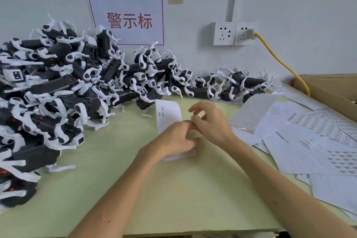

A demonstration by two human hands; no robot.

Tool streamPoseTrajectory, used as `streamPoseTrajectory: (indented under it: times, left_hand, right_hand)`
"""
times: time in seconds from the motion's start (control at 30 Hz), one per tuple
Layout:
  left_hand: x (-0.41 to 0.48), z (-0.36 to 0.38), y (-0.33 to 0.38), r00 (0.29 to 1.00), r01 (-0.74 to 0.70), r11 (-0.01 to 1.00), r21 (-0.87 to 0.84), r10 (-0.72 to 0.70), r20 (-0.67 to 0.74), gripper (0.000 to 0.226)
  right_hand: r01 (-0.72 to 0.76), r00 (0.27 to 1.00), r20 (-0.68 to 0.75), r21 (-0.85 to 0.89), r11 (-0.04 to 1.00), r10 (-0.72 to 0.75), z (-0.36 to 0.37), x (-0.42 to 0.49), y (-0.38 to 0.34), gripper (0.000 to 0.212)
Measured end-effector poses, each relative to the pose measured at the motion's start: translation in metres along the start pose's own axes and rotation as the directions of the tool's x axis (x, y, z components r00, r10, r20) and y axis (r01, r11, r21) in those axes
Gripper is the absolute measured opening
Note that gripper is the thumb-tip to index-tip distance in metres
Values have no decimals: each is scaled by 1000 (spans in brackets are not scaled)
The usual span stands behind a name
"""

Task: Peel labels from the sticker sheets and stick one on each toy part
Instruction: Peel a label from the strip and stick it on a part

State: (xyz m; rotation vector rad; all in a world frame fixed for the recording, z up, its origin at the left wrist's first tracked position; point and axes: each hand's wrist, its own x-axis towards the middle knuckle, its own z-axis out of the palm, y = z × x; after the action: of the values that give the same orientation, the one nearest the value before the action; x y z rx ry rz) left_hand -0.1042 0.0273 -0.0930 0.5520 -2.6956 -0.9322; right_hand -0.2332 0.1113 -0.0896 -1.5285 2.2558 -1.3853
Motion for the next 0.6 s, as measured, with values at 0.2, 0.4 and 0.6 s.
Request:
streamPoseTrajectory:
  times: [0.2,0.4,0.6]
  left_hand:
    - [2,-11,1,973,-97,956,-277,33,-226,26]
    - [6,-23,-26,780,87,983,161,33,-625,32]
    - [4,-44,-62,887,273,900,340,-100,-450,69]
  right_hand:
    - [-9,1000,-6,131,991,10,-8,1,-5,17]
    - [61,986,154,4,998,-60,-2,-5,-4,23]
    - [64,971,232,7,998,-64,-1,-7,-4,17]
